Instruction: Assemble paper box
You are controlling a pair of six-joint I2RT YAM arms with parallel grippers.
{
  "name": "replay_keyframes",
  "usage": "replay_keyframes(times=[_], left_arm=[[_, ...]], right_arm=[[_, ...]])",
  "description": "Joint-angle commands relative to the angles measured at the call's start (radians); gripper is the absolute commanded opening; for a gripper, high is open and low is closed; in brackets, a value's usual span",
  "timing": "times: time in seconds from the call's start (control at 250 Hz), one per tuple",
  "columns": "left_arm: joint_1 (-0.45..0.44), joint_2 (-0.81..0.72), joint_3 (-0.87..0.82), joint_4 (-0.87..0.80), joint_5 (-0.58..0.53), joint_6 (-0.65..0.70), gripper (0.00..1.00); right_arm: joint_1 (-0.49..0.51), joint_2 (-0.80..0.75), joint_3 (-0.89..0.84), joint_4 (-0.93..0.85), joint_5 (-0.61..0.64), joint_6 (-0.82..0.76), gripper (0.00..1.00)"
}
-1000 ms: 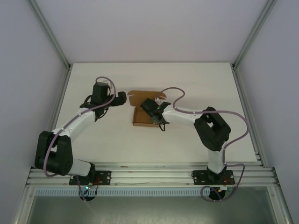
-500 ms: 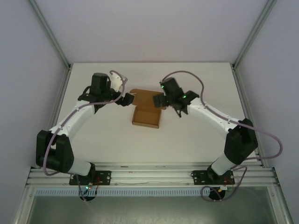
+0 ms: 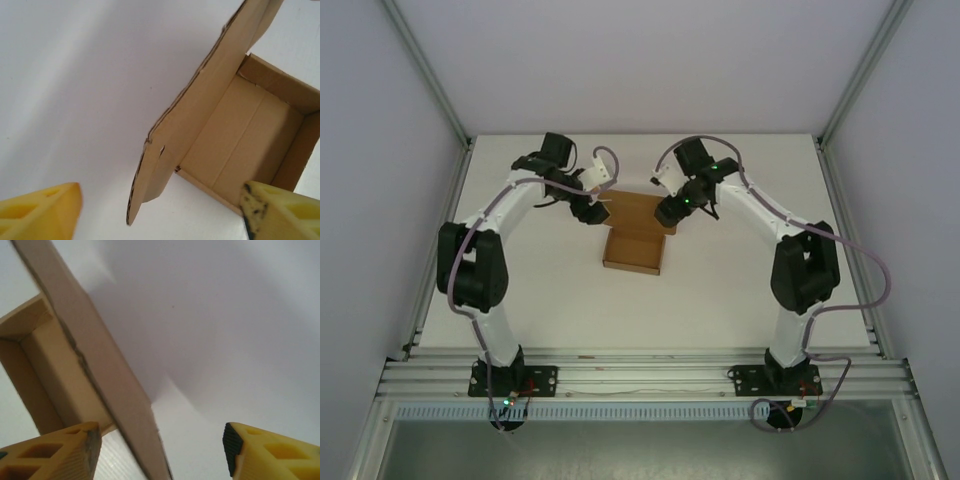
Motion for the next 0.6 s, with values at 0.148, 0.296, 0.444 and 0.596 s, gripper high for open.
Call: replay_keyframes(times=[0.148, 0.296, 0.444, 0.596], left_arm=[[0.0, 0.109, 0.147, -0.199, 0.087, 0.149, 0.58], [-0.017, 0.135, 0.166, -0.203, 0.044, 0.121, 0.26], [-0.016, 0.107, 0.134, -0.127, 0.017, 0.039, 0.0], [-0.036, 0.064, 0.09, 0.03, -0.058, -0.183, 0.0]], right_arm=[[-0.003, 0.012, 0.022, -0.073, -0.004, -0.03, 0.53], [-0.003, 0.026, 0.041, -0.091, 0.011, -0.028, 0.31], [-0.003, 0.019, 0.042, -0.081, 0.029, -0.012, 0.13], [-0.002, 0.008, 0.041, -0.022, 0.061, 0.078, 0.04]])
